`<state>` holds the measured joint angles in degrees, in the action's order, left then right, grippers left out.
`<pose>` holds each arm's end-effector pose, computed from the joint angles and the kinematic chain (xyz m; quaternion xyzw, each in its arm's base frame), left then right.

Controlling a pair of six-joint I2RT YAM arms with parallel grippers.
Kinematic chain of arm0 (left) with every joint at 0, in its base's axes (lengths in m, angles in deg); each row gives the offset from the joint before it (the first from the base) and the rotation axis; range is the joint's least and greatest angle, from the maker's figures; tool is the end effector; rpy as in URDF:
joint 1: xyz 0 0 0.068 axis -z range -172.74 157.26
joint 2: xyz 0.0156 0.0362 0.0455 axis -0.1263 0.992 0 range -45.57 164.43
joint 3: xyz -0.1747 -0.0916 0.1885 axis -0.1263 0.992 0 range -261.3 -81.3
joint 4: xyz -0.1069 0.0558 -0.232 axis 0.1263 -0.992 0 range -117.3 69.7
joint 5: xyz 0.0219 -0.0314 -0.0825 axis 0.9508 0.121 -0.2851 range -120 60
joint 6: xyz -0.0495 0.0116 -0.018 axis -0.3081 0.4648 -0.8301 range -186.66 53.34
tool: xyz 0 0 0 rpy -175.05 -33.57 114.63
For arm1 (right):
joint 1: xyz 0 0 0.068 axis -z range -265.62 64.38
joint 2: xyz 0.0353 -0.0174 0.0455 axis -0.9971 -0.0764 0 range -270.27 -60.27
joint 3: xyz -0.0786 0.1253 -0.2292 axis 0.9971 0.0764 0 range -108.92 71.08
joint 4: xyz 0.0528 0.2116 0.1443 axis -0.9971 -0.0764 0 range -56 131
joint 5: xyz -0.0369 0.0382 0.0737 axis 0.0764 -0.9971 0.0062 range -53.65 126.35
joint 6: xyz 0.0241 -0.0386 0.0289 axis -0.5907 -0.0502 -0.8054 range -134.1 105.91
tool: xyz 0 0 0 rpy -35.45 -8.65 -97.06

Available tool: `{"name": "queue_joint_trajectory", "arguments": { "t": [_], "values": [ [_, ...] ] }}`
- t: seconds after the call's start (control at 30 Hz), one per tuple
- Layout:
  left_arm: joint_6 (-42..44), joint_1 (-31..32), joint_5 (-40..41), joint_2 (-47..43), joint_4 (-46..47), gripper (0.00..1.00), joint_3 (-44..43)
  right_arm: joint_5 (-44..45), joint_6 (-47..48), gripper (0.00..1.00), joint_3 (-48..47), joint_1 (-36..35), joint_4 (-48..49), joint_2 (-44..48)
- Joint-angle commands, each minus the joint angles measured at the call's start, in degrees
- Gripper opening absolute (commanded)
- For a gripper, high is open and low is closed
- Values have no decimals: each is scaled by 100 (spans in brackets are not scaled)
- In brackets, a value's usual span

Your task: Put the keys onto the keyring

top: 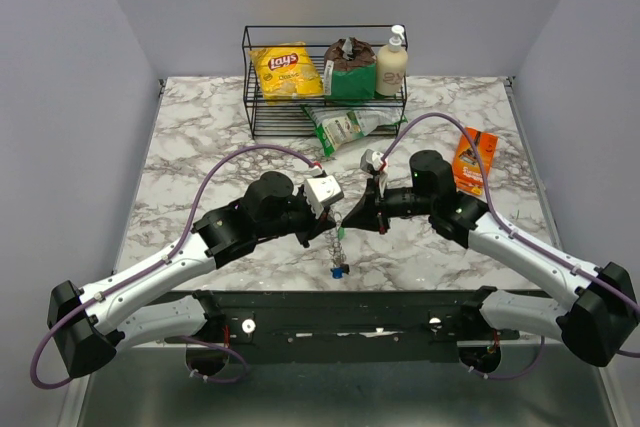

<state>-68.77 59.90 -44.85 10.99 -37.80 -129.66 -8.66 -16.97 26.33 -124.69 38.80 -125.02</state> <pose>0.1282 -0.1830 0.3112 0.4206 0.7299 -0.3398 0.4183 0.1782 0.1771 0.2874 -0.4411 0.6625 0.4811 0.3675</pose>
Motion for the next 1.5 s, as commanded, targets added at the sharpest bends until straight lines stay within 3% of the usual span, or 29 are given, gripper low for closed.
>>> {"name": "queue_joint_trajectory", "arguments": {
  "t": [0.0, 1.47],
  "values": [
    [53, 53, -202, -48, 132, 0, -112, 177, 138, 1, -130, -48, 167, -81],
    [62, 123, -413, -584, 405, 0, 134, 291, 41, 1, 28, -48, 431, -266]
  ]
}}
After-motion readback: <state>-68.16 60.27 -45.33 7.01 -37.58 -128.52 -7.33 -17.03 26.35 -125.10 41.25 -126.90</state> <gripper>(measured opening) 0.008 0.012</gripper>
